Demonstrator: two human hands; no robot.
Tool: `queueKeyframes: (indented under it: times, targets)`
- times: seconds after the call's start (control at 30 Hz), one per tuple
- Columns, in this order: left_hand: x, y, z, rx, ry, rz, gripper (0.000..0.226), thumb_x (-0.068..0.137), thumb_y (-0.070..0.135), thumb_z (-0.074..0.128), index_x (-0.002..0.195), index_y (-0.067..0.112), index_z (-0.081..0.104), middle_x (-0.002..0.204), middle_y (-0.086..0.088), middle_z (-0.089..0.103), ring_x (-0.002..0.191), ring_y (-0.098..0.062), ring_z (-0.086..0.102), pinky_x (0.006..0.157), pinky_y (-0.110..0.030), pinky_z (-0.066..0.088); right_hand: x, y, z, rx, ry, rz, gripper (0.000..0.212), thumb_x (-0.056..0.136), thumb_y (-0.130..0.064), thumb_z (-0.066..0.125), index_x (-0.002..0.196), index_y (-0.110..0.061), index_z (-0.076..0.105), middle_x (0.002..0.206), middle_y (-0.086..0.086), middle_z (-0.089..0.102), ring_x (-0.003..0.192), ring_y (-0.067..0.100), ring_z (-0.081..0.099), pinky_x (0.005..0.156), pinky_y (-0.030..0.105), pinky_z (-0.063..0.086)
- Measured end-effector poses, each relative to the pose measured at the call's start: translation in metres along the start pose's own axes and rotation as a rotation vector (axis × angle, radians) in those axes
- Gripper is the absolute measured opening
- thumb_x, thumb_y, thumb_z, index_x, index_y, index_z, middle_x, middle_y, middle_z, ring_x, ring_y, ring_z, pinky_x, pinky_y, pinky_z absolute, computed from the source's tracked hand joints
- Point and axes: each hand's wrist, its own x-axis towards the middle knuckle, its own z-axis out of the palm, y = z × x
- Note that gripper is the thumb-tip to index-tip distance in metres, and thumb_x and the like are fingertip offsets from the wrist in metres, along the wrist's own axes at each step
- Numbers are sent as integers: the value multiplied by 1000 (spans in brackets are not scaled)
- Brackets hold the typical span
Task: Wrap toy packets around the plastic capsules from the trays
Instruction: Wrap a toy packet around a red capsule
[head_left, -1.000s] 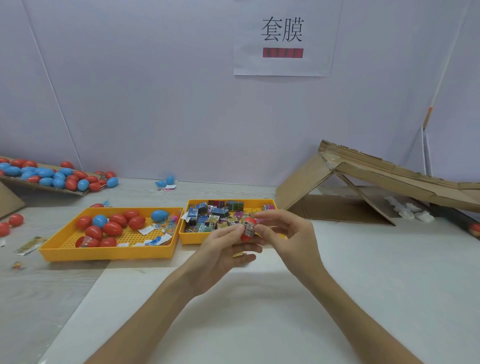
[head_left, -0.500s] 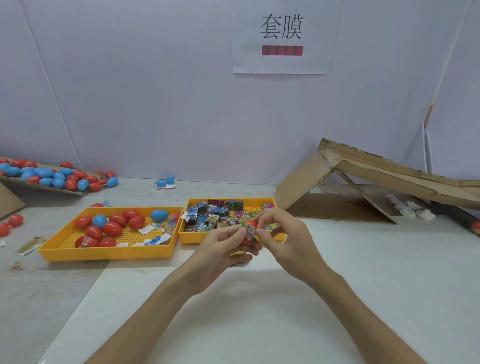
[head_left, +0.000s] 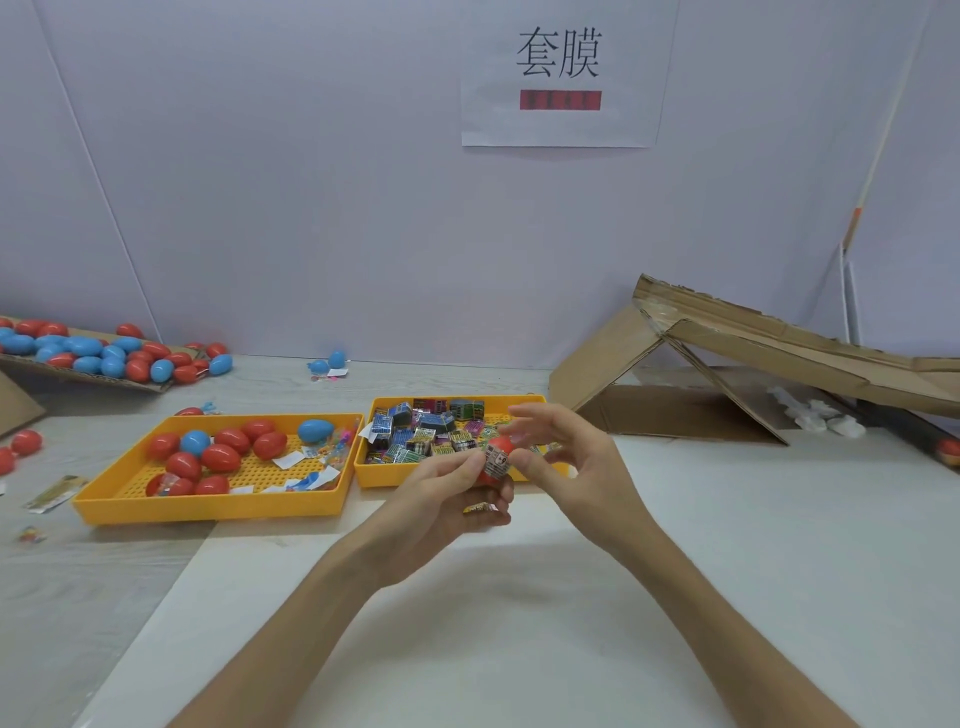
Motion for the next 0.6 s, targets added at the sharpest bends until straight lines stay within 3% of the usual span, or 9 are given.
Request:
queueKeyframes:
  times: [0.2, 0.4, 0.53, 0.6]
  targets:
    - [-1, 2, 4, -10, -8, -18, 37, 100, 42, 53, 107, 10, 70, 95, -14, 66, 88, -21, 63, 82, -34, 55, 1, 2, 3, 58, 28, 42, 16, 85, -15, 78, 94, -28, 78, 94, -9, 77, 94, 9, 70, 77, 19, 50]
    - [-3, 1, 6, 57, -34, -10, 34, 97, 42, 55, 107, 15, 73, 99, -16, 69, 92, -23, 65, 82, -32, 54, 1, 2, 4, 119, 31, 82, 14, 79, -29, 77, 92, -23, 79, 90, 0, 76, 93, 21, 70, 80, 44, 56]
    - [-1, -1, 4, 60, -43, -31, 40, 101, 41, 50, 115, 8, 67, 96, -19, 69, 88, -24, 65, 82, -32, 54, 1, 3, 1, 118, 15, 89, 9, 88, -25, 75, 96, -25, 79, 90, -3, 76, 88, 15, 70, 75, 29, 55]
    - [-1, -1, 4, 75, -42, -30, 40, 99, 43, 51, 109, 8, 67, 94, -19, 69, 86, -25, 65, 81, -32, 54, 1, 3, -1, 97, -37, 99, 22, 88, -25, 75, 108, -33, 76, 97, -6, 74, 89, 13, 68, 75, 30, 57]
